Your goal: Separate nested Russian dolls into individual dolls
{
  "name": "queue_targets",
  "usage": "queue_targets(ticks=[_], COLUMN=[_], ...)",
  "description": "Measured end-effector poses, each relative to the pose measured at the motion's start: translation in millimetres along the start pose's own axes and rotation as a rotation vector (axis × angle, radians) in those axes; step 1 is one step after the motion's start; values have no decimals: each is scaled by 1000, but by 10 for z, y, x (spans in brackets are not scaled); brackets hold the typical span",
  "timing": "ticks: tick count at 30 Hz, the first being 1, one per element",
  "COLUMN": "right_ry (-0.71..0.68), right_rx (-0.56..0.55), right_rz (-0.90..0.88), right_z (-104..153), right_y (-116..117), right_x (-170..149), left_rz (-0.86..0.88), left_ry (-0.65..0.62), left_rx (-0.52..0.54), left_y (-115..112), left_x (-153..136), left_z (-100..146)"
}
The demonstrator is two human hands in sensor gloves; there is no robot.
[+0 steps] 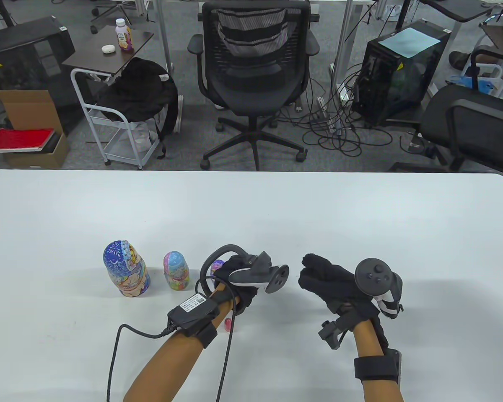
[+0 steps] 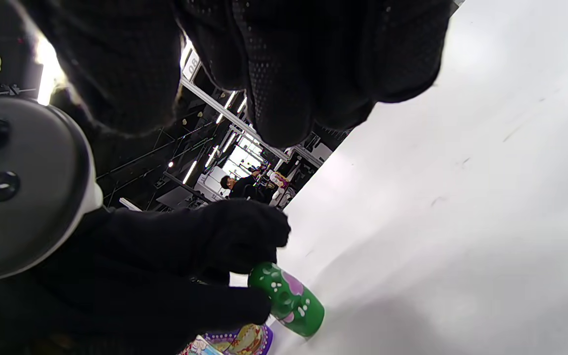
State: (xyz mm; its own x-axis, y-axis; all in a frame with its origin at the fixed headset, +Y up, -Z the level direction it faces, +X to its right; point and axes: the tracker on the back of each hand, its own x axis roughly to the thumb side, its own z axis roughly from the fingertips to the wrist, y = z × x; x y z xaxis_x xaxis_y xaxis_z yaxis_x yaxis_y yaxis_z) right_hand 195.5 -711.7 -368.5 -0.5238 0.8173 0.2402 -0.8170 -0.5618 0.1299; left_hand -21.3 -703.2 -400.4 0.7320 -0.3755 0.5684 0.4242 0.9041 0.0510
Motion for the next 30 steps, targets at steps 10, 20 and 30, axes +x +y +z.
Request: queue_targets(ticks=[10,20,30], right_ry=[5,0,-16], right_rx=[16,35,146], right_rz=[35,59,133], right_z=[-21,-30,-66], right_y=[67,138,437], right_x=[-6,17,66], left_rz=[60,226,432], left_ry=[-112,-115,-76], left_rx=[103,44,248], left_y=[167,-428,-406], left_x=[16,-28,-129], left_z=[841,1047,1128])
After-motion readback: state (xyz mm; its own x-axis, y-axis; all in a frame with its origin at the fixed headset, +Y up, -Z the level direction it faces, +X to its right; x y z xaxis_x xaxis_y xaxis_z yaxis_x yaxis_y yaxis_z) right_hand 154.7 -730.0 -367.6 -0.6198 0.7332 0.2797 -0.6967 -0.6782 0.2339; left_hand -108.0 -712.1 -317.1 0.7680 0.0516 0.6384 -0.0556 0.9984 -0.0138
